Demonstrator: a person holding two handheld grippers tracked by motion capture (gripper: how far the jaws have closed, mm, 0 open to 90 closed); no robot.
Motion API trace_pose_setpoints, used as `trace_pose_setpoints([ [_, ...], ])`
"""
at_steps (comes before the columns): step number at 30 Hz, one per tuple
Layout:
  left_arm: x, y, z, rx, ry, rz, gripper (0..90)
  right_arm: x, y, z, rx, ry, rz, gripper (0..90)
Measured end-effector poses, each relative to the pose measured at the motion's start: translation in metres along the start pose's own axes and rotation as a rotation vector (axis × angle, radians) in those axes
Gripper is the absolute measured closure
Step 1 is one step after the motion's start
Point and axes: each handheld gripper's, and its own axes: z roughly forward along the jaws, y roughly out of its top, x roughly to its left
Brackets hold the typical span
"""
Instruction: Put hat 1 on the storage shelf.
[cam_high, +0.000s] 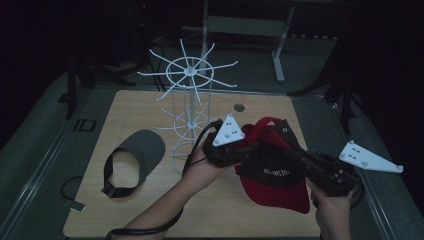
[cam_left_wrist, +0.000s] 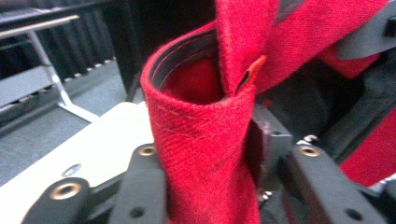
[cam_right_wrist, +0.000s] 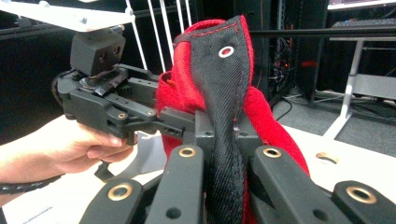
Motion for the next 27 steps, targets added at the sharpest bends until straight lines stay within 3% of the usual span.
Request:
trace_pose_setpoints([
  [2, -0.001, 0.001, 0.001, 0.010, 0.002, 0.002, 73.0, 0.000, -0.001, 0.000, 0.001, -0.002, 0.000, 85.5],
  [3, -0.003, 0.002, 0.002, 0.013, 0.013, 0.003, 82.1, -0.001, -0.003, -0.001, 0.002, -0.004, 0.002, 85.5],
  [6, -0.005, 0.003, 0.003, 0.009, 0.026, -0.001, 85.7, -0.002, -0.006, -0.002, 0.004, -0.006, 0.009, 85.4],
  [13, -0.008, 0.007, 0.002, 0.003, 0.057, 0.007, 87.1, 0.000, -0.016, -0.002, 0.019, -0.031, -0.009, 85.3],
  [14, -0.008, 0.008, 0.003, 0.005, 0.067, 0.008, 87.2, 0.000, -0.021, -0.003, 0.017, -0.058, -0.020, 85.0],
  [21, -0.014, 0.017, 0.005, -0.009, 0.084, 0.003, 87.2, -0.002, -0.030, -0.004, -0.004, -0.066, 0.000, 83.6],
  [26, -0.018, 0.023, 0.004, -0.034, 0.080, 0.027, 87.3, 0.000, -0.034, -0.016, -0.013, -0.057, -0.012, 70.3],
  [27, -0.019, 0.024, 0.005, -0.038, 0.075, 0.027, 87.4, 0.002, -0.034, -0.019, -0.012, -0.048, -0.014, 63.8],
])
